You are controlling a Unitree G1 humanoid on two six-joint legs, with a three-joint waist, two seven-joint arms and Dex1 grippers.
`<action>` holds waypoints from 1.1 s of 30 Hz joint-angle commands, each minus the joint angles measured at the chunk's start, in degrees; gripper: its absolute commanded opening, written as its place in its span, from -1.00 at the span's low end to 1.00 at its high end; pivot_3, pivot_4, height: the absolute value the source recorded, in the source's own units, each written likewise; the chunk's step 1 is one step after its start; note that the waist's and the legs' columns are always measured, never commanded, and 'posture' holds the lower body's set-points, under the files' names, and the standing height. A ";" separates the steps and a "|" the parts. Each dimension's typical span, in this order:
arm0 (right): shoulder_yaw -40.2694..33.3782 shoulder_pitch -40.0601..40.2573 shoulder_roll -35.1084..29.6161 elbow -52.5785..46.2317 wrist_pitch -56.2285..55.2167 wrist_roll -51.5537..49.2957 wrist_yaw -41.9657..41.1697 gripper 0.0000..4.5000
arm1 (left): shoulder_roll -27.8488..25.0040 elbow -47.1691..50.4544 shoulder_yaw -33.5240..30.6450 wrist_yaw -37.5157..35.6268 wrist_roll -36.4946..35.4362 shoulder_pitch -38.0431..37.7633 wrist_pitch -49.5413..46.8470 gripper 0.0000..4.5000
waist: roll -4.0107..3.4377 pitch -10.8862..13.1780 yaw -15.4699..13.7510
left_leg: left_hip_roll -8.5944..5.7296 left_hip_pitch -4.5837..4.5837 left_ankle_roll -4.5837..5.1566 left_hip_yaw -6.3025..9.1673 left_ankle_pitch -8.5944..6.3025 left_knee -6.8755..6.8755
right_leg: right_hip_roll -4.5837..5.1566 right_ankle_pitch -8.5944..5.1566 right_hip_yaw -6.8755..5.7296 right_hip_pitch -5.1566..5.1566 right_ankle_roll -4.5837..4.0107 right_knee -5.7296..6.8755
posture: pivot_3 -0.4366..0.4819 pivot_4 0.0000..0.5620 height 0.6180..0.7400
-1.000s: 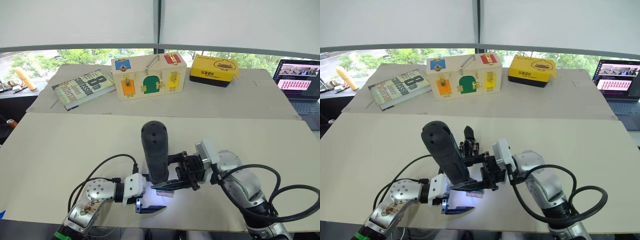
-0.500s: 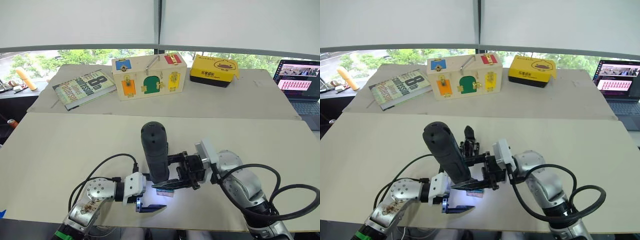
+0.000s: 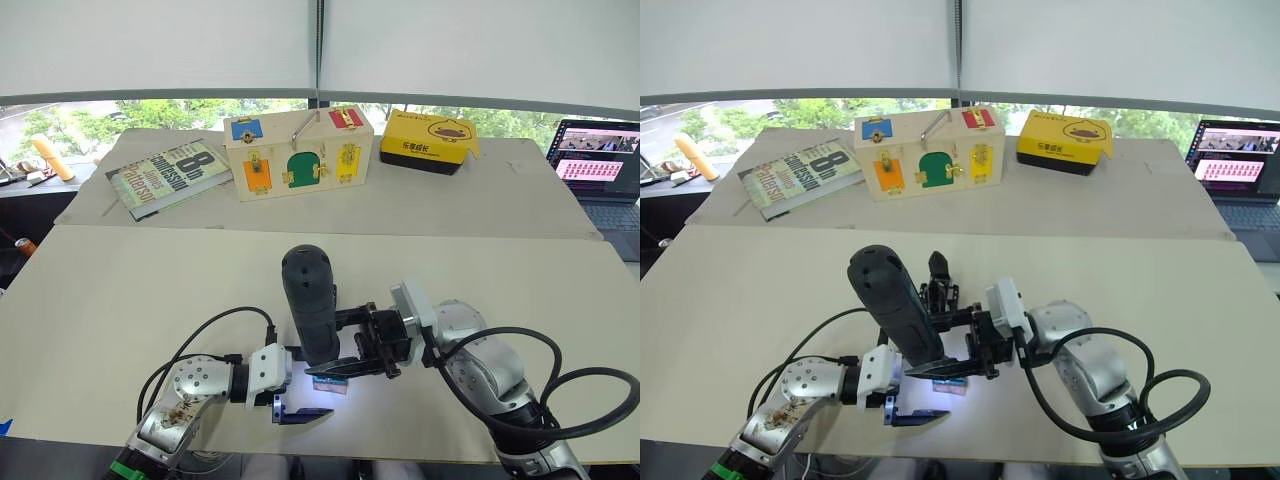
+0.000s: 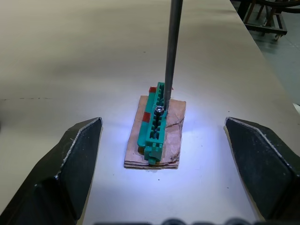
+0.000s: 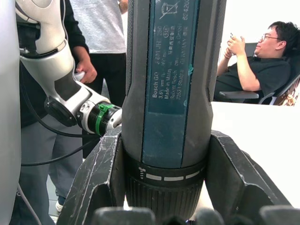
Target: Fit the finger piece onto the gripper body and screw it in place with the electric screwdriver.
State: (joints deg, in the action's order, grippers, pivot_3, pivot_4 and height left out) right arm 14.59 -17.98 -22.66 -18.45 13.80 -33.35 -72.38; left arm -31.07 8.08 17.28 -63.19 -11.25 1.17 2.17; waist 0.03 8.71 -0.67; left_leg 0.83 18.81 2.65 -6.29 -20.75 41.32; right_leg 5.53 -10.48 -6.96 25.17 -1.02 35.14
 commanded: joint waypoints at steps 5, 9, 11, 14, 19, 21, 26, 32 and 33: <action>-2.19 -1.12 -0.10 -1.82 -1.84 -1.59 -0.32 -0.14 | 0.09 -2.40 0.86 0.87 0.77 -0.73 -1.60 0.98 | 0.00 0.00 0.00 | 0.00 0.00 0.00 0.01 0.00 0.00 | 0.01 0.00 0.00 0.00 0.00 0.00 | -0.05 -0.47 1.00; -2.18 -1.05 -0.30 -1.71 -1.94 -1.53 -0.38 -0.14 | 0.20 -2.54 0.91 0.94 0.84 -0.63 -1.63 0.98 | 0.00 0.00 -0.01 | 0.00 0.00 0.01 0.01 0.00 0.00 | 0.02 0.00 0.00 0.00 0.00 0.00 | -0.05 -0.47 1.00; -2.13 -0.99 -0.32 -1.72 -1.90 -1.52 -0.43 -0.14 | 0.30 -2.62 0.98 0.95 0.86 -0.50 -1.70 0.98 | 0.00 0.00 -0.01 | 0.00 0.00 0.01 0.02 0.00 -0.01 | 0.02 0.00 0.00 0.00 0.00 0.00 | -0.05 -0.47 1.00; -1.98 -0.88 -0.24 -1.67 -1.96 -1.38 -0.41 -0.14 | 0.41 -2.68 1.06 0.95 0.89 -0.37 -1.78 0.98 | 0.00 0.00 -0.04 | 0.00 0.00 0.01 0.02 -0.01 0.00 | 0.04 0.00 -0.01 0.00 0.00 0.00 | -0.05 -0.47 1.00; -1.83 -0.89 -0.03 -1.52 -2.09 -1.15 -0.21 -0.14 | 0.43 -2.75 1.11 0.94 0.89 -0.25 -1.82 0.98 | 0.00 0.00 -0.06 | 0.00 0.01 0.03 0.03 -0.01 0.00 | 0.07 0.00 -0.02 0.00 0.00 0.00 | -0.05 -0.47 1.00; -1.66 -0.80 0.10 -1.52 -2.17 -0.98 -0.09 -0.14 | 0.46 -2.80 1.16 0.94 0.91 -0.18 -1.85 0.98 | 0.00 0.00 -0.06 | 0.00 0.01 0.04 0.03 -0.02 -0.01 | 0.08 0.00 -0.02 0.00 0.00 0.00 | -0.05 -0.47 1.00; -1.43 -0.62 0.20 -1.49 -2.17 -0.69 0.03 -0.14 | 0.48 -2.95 1.16 0.92 0.91 -0.13 -1.84 0.98 | 0.00 0.00 -0.07 | 0.00 0.01 0.05 0.04 -0.02 0.00 | 0.10 0.00 -0.04 0.00 0.01 -0.01 | -0.05 -0.47 1.00; -1.50 -0.64 0.07 -1.34 -1.99 -0.40 -0.04 -0.14 | 0.47 -3.00 1.18 0.92 0.89 -0.16 -1.96 0.98 | 0.00 0.00 -0.07 | 0.00 0.02 0.05 0.05 -0.02 0.00 | 0.10 0.00 -0.04 -0.01 0.01 -0.01 | -0.05 -0.47 1.00; -1.49 -0.63 0.06 -1.34 -2.00 -0.38 -0.05 -0.14 | 0.48 -2.99 1.20 0.92 0.89 -0.16 -1.96 0.98 | 0.00 0.00 -0.07 | 0.00 0.02 0.05 0.05 -0.02 -0.01 | 0.10 0.00 -0.04 -0.01 0.01 -0.01 | -0.05 -0.47 1.00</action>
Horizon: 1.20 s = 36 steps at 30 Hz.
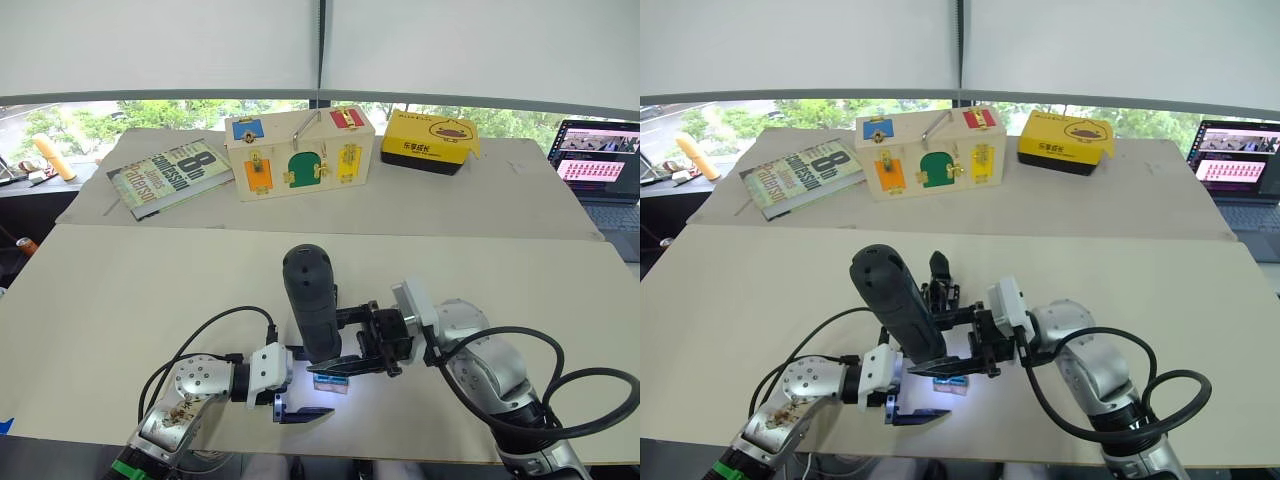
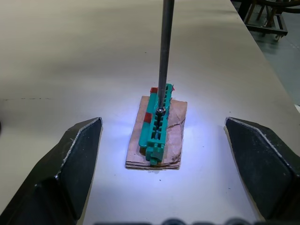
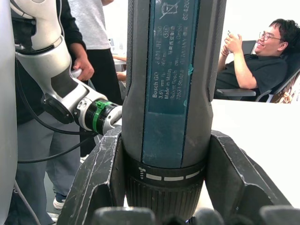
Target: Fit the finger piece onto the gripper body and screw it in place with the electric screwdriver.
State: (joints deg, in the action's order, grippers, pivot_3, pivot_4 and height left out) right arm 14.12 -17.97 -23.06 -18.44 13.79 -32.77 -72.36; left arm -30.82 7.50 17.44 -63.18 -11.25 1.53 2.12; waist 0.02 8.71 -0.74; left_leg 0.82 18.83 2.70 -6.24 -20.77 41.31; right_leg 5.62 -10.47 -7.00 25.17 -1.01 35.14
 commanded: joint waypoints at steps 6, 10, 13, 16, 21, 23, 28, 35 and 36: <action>-0.84 -0.80 0.44 -1.14 -1.90 -0.85 -0.20 -0.14 | 0.37 -2.83 1.05 1.01 1.02 -0.48 -1.67 0.98 | 0.00 0.00 -0.02 | 0.00 0.00 0.00 0.01 0.00 0.00 | 0.01 0.00 0.00 0.00 0.00 0.00 | -0.05 -0.47 1.00; -0.76 -0.66 0.37 -1.30 -1.81 -0.91 -0.24 -0.14 | 0.42 -3.18 1.07 1.00 1.16 -0.59 -1.32 0.98 | -0.01 -0.01 -0.02 | 0.00 0.00 0.02 0.01 -0.01 0.00 | 0.03 0.00 0.00 -0.01 0.00 -0.01 | -0.05 -0.47 1.00; -0.62 -0.42 0.27 -1.49 -1.73 -0.89 -0.25 -0.14 | 0.42 -3.46 1.09 0.98 1.27 -0.70 -1.00 0.98 | -0.01 -0.01 -0.02 | 0.00 0.00 0.03 0.01 -0.01 0.00 | 0.05 0.00 0.00 -0.01 0.01 -0.01 | -0.05 -0.47 1.00; -0.55 -0.35 0.19 -1.55 -1.65 -0.83 -0.18 -0.14 | 0.43 -3.63 1.12 0.95 1.35 -0.72 -0.78 0.98 | -0.01 -0.01 -0.03 | 0.00 0.00 0.03 0.02 -0.01 0.00 | 0.06 0.00 -0.01 -0.01 0.01 -0.01 | -0.05 -0.47 1.00; -0.54 -0.44 0.00 -1.24 -1.75 -0.59 -0.20 -0.14 | 0.58 -4.47 1.20 0.91 1.57 -0.61 -0.06 0.98 | -0.03 -0.02 -0.04 | 0.00 0.00 0.04 0.02 -0.01 -0.01 | 0.09 0.01 -0.01 -0.01 0.01 -0.01 | -0.05 -0.47 1.00; -0.68 -0.65 -0.07 -0.94 -1.87 -0.45 -0.20 -0.14 | 0.59 -4.63 1.21 0.88 1.61 -0.65 0.13 0.98 | -0.04 -0.02 -0.04 | 0.00 0.00 0.05 0.02 -0.01 0.00 | 0.11 0.01 -0.02 -0.01 0.01 -0.01 | -0.05 -0.47 1.00; -0.89 -0.89 -0.30 -0.59 -2.00 -0.37 -0.36 -0.14 | 0.63 -4.97 1.27 0.86 1.65 -0.71 0.55 0.98 | -0.05 -0.03 -0.04 | 0.00 0.00 0.08 0.02 0.00 -0.01 | 0.41 0.01 -0.05 -0.02 0.02 -0.01 | -0.05 -0.47 1.00; -1.24 -1.15 -0.75 -0.07 -2.13 -0.46 -0.50 -0.14 | 0.69 -5.27 1.31 0.87 1.68 -0.87 0.92 0.98 | -0.06 -0.04 -0.04 | -0.01 0.00 0.11 0.02 0.01 -0.01 | 0.46 0.01 -0.09 -0.03 0.03 -0.02 | -0.05 -0.47 1.00; -1.27 -1.17 -0.77 -0.04 -2.13 -0.46 -0.48 -0.14 | 0.70 -5.39 1.32 0.86 1.71 -0.90 1.04 0.98 | -0.06 -0.04 -0.04 | -0.02 0.00 0.11 0.02 0.01 -0.01 | 0.46 0.01 -0.09 -0.03 0.03 -0.02 | -0.05 -0.47 1.00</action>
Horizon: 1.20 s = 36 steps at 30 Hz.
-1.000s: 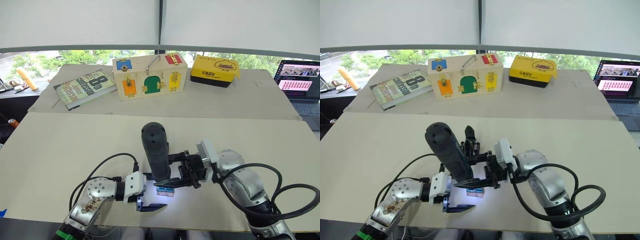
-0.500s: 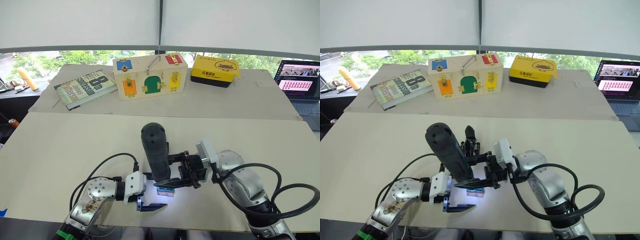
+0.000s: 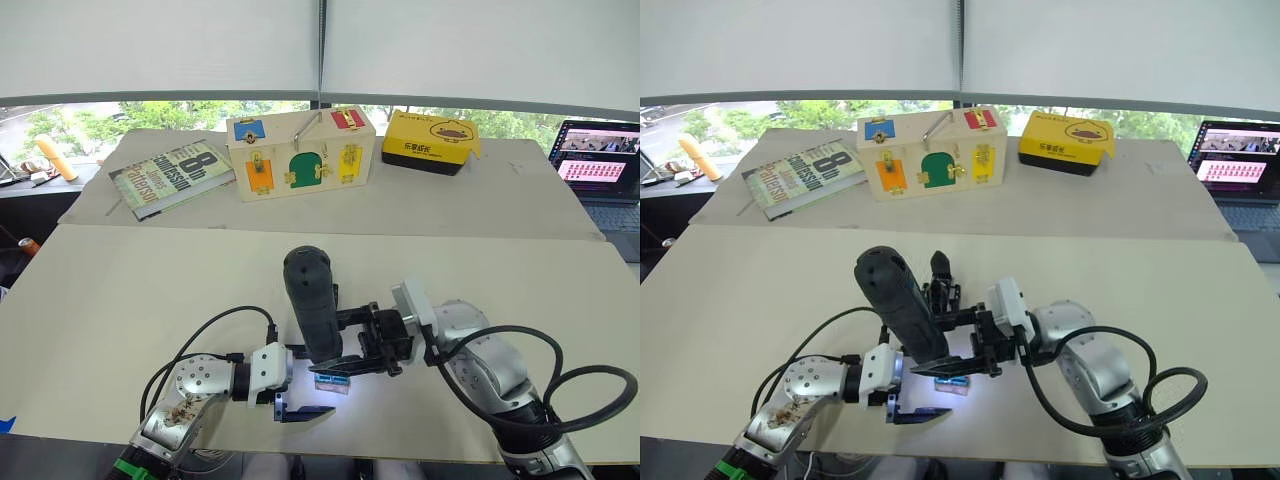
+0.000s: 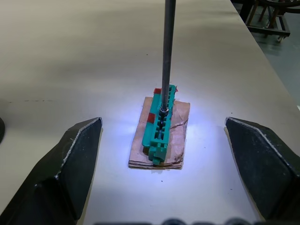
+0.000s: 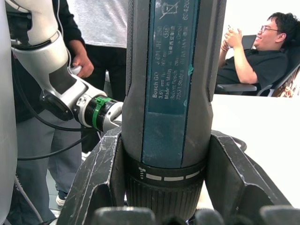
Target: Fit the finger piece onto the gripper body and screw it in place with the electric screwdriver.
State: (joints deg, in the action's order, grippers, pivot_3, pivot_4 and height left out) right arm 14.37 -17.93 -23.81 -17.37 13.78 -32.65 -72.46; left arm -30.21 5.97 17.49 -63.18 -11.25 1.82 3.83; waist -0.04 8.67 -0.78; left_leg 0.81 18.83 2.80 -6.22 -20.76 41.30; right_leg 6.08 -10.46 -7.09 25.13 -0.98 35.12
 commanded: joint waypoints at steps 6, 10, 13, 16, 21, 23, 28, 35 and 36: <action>-1.54 -1.25 -0.02 -0.91 -2.20 -0.39 -0.23 -0.14 | 0.19 -4.44 1.31 0.80 1.81 -1.18 -0.13 0.98 | -0.01 0.00 -0.01 | 0.00 0.00 0.01 0.00 0.00 0.00 | 0.02 0.00 0.00 0.00 0.00 0.00 | -0.05 -0.47 1.00; -0.92 -0.95 0.04 -0.87 -2.54 0.39 -0.08 -0.14 | 0.28 -4.91 1.36 0.87 1.87 -1.17 0.31 0.98 | -0.02 -0.01 -0.02 | 0.00 0.00 0.01 0.00 0.00 0.00 | 0.03 0.00 0.00 -0.01 0.01 0.00 | -0.05 -0.47 1.00; -0.38 -0.55 0.07 -1.12 -2.85 0.94 0.10 -0.14 | 0.34 -5.01 1.37 0.92 1.90 -1.17 0.41 0.98 | -0.04 -0.02 -0.02 | 0.00 0.00 0.02 0.00 0.00 0.00 | 0.04 0.00 0.00 -0.01 0.01 -0.01 | -0.05 -0.47 1.00; 0.52 -0.40 -0.35 -1.41 -3.63 2.06 -0.35 -0.14 | 0.44 -5.13 1.35 1.01 1.93 -1.13 0.50 0.98 | -0.08 -0.05 -0.03 | 0.00 -0.01 0.02 0.00 0.00 -0.01 | 0.04 0.00 0.00 -0.02 0.01 -0.01 | -0.05 -0.47 1.00; 0.84 -0.73 -0.09 -2.20 -3.05 1.57 0.14 -0.14 | 0.63 -5.40 1.21 1.10 1.97 -0.97 0.61 0.98 | -0.11 -0.07 -0.05 | 0.00 -0.09 0.05 0.00 -0.02 -0.01 | 0.09 0.00 0.00 -0.10 0.02 -0.02 | -0.05 -0.47 1.00; 0.76 -0.66 -0.22 -2.18 -2.70 1.21 0.03 -0.14 | 0.71 -5.48 1.15 1.16 1.95 -0.85 0.64 0.98 | -0.11 -0.07 -0.07 | 0.00 -0.09 0.07 0.00 -0.03 -0.01 | 0.11 0.01 0.00 -0.11 0.03 -0.02 | -0.05 -0.47 1.00; 0.07 -0.80 -0.28 -2.40 -1.70 -0.03 0.14 -0.14 | 0.78 -4.68 0.95 1.23 1.66 -0.55 0.19 0.98 | -0.11 -0.07 -0.12 | 0.00 -0.09 0.08 0.00 -0.03 -0.01 | 0.14 0.01 0.00 -0.11 0.03 -0.02 | -0.05 -0.47 1.00; -1.17 -1.56 0.00 -2.95 -0.56 -2.07 0.70 -0.14 | 1.08 -1.16 0.26 1.31 -0.10 0.62 -2.97 0.98 | -0.11 -0.06 -0.16 | 0.00 -0.05 0.10 0.02 -0.05 -0.01 | 0.15 0.02 0.01 -0.08 0.04 -0.04 | -0.05 -0.47 1.00; -1.34 -1.60 -0.03 -3.05 -0.46 -2.38 0.72 -0.14 | 1.03 -0.89 0.14 0.80 -0.62 0.81 -3.12 0.98 | -0.11 -0.06 -0.16 | -0.01 -0.03 0.10 0.02 -0.05 0.00 | 0.15 0.02 0.00 -0.06 0.04 -0.04 | -0.05 -0.47 1.00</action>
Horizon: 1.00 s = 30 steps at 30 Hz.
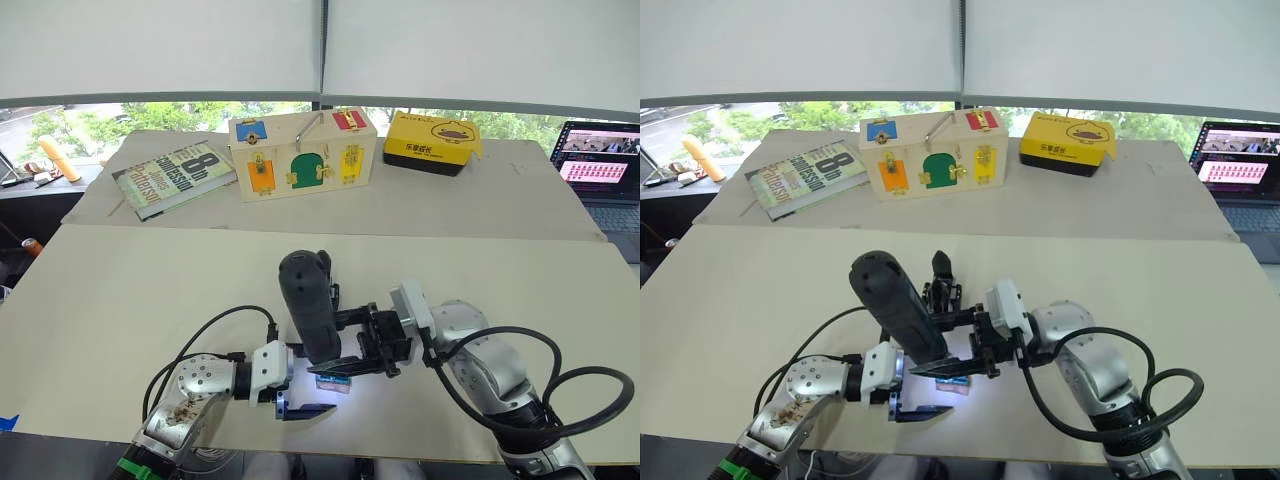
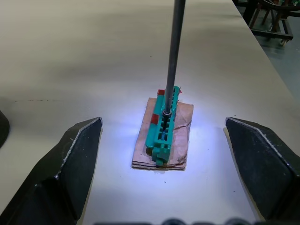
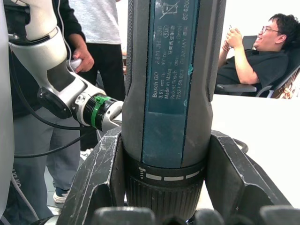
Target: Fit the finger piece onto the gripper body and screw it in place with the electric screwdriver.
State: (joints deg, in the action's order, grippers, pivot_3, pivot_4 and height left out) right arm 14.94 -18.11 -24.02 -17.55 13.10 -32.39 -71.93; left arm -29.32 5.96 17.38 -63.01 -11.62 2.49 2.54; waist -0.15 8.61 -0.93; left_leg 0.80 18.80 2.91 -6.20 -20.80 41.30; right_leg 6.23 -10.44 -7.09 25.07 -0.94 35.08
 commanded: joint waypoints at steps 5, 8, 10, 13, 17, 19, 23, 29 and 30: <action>-2.59 -1.68 0.06 -3.64 0.91 -4.00 0.42 -0.14 | -0.64 -0.79 -0.90 -1.49 -2.64 0.64 -1.96 0.98 | 0.02 0.01 0.12 | 0.00 0.15 0.00 0.03 0.00 0.01 | -0.03 0.00 -0.02 0.12 0.00 -0.02 | -0.05 -0.47 1.00; -3.14 -1.99 -0.10 -4.17 1.35 -4.74 0.64 -0.14 | -1.37 -0.77 -1.67 -2.79 -3.72 0.59 -1.14 0.98 | 0.03 0.02 0.27 | 0.00 0.25 0.00 0.03 0.01 0.02 | -0.08 0.01 -0.07 0.20 0.00 -0.02 | -0.05 -0.47 1.00; -3.71 -2.34 -0.13 -4.70 1.91 -5.64 1.26 -0.14 | -1.77 -0.46 -2.41 -3.10 -4.42 0.34 -0.60 0.98 | 0.04 0.03 0.30 | 0.00 0.27 -0.01 0.04 0.01 0.01 | -0.14 0.00 -0.12 0.21 0.00 -0.04 | -0.05 -0.47 1.00; -4.87 -3.16 -0.35 -5.69 3.23 -7.11 2.08 -0.14 | -2.23 0.71 -3.69 -3.69 -5.91 -0.42 0.78 0.98 | 0.07 0.06 0.46 | 0.01 0.32 -0.01 0.03 0.01 0.01 | -0.18 0.00 -0.12 0.27 0.01 -0.07 | -0.05 -0.47 1.00; -6.43 -3.91 -1.20 -7.08 4.74 -8.70 2.66 -0.14 | -2.03 3.55 -6.07 -4.46 -9.57 -1.69 1.47 0.98 | 0.07 0.09 0.45 | 0.01 0.43 -0.02 0.02 0.01 0.01 | -0.24 -0.01 -0.12 0.37 0.02 -0.11 | -0.05 -0.47 1.00; -7.72 -4.34 -1.96 -8.16 5.81 -10.03 3.25 -0.14 | -1.98 6.10 -7.39 -4.19 -11.93 -2.38 0.66 0.98 | 0.10 0.14 0.36 | -0.01 0.48 -0.02 0.02 0.01 0.02 | -0.23 -0.01 -0.13 0.39 0.03 -0.13 | -0.05 -0.47 1.00; -9.93 -5.10 -3.21 -9.84 7.63 -12.48 4.83 -0.14 | -3.02 10.61 -9.12 -4.31 -16.06 -4.43 -2.12 0.98 | 0.10 0.14 0.37 | -0.01 0.47 -0.02 0.03 0.01 0.01 | -0.20 -0.01 -0.14 0.38 0.04 -0.15 | -0.05 -0.47 1.00; -12.87 -6.36 -5.19 -11.49 9.90 -16.00 6.57 -0.14 | -4.47 14.28 -13.30 -2.53 -20.03 -6.31 -5.15 0.98 | 0.10 0.15 0.38 | -0.01 0.44 -0.03 0.01 0.01 0.01 | -0.47 -0.02 -0.12 0.37 0.04 -0.11 | -0.05 -0.47 1.00; -13.33 -6.61 -5.47 -11.60 10.18 -16.47 6.84 -0.14 | -4.90 14.30 -14.19 -2.40 -20.60 -6.47 -5.74 0.98 | 0.10 0.15 0.38 | 0.00 0.44 -0.04 0.00 0.01 0.03 | -0.52 -0.02 -0.10 0.37 0.04 -0.11 | -0.05 -0.47 1.00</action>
State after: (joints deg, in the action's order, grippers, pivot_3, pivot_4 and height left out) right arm 4.15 -23.28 -29.25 -26.21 23.46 -46.13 -65.63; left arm -33.71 18.36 5.10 -65.83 -30.34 -3.65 -2.55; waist -0.05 8.76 -0.56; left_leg 0.80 19.24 2.87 -6.20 -20.79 41.33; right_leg 5.70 -10.46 -7.16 25.44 -0.91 34.98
